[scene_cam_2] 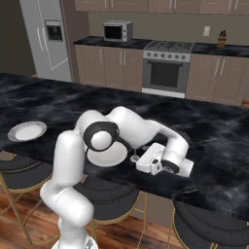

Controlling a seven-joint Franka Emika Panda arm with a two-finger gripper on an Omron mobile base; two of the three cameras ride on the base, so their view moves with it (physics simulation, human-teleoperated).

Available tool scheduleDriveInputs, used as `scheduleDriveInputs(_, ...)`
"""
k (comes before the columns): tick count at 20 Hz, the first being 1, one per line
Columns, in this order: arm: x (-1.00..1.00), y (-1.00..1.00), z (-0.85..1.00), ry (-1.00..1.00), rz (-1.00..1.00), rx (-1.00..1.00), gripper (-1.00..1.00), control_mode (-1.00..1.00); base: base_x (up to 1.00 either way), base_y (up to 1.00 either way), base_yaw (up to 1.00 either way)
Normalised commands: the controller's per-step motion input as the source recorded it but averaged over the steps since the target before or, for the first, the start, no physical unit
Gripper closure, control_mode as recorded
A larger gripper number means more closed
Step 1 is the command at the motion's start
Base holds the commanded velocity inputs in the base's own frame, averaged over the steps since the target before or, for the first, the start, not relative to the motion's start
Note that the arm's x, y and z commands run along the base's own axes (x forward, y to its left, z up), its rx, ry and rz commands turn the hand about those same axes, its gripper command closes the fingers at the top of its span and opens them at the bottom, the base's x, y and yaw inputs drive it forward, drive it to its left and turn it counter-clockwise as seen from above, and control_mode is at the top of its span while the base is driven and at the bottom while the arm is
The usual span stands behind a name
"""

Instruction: Retrieve the wine glasses from the counter and place one next to each plate.

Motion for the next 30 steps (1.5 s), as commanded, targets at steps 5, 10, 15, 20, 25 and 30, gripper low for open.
scheduleDriveInputs(5, -0.62, 0.04, 0.67, -0.10, -0.07, 0.00, -1.00, -1.00, 0.00, 0.00, 0.00)
scheduleDriveInputs(10, -0.44, 0.14, 0.92, -0.06, -0.02, -0.01, -1.00, -1.00, 0.00, 0.00, 0.00)
scheduleDriveInputs(15, -0.51, 0.46, 0.97, 0.00, -0.01, -0.03, -1.00, -1.00, 0.00, 0.00, 0.00)
scheduleDriveInputs(20, -0.75, 0.52, 0.72, -0.04, -0.02, -0.02, -1.00, -1.00, 0.00, 0.00, 0.00)
scheduleDriveInputs(25, -0.90, 0.35, 0.62, -0.28, 0.05, 0.00, -1.00, -1.00, 0.00, 0.00, 0.00)
scheduleDriveInputs(30, -0.57, 0.55, 0.69, -0.30, 0.09, 0.00, -1.00, -1.00, 0.00, 0.00, 0.00)
